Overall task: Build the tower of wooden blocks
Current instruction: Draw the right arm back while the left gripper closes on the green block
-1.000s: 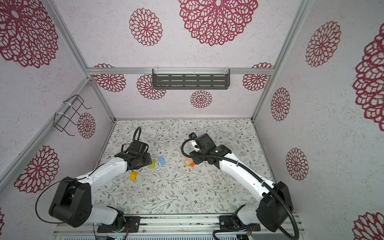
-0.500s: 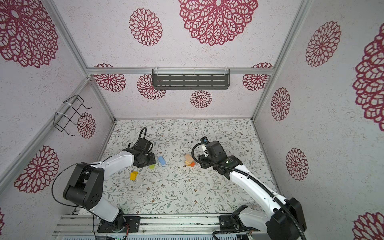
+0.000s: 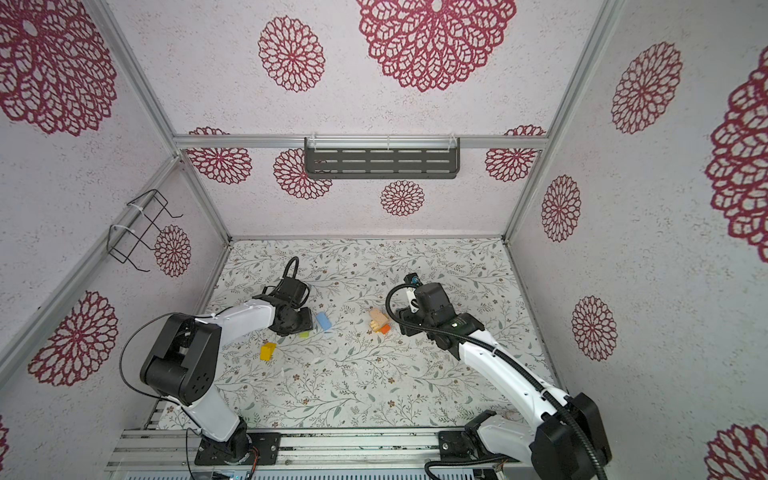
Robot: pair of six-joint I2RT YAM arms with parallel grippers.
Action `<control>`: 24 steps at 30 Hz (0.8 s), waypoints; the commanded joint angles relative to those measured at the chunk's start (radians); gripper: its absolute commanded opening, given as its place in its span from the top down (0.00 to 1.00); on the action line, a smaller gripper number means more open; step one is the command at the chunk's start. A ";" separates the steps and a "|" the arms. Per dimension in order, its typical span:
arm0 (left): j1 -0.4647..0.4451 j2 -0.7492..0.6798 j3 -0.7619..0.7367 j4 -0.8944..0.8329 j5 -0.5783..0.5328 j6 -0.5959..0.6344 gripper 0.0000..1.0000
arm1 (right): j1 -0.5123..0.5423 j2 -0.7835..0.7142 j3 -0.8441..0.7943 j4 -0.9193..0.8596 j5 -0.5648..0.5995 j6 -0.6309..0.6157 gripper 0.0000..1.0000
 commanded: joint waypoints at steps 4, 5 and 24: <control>0.005 0.042 0.039 0.000 -0.016 0.057 0.51 | -0.014 -0.001 -0.005 0.032 -0.023 0.017 0.33; 0.005 0.046 0.041 -0.003 -0.019 0.059 0.53 | -0.016 0.000 -0.006 0.031 -0.023 0.017 0.33; -0.071 -0.053 0.143 -0.162 -0.041 0.070 0.72 | -0.055 0.026 -0.061 0.127 -0.152 0.104 0.28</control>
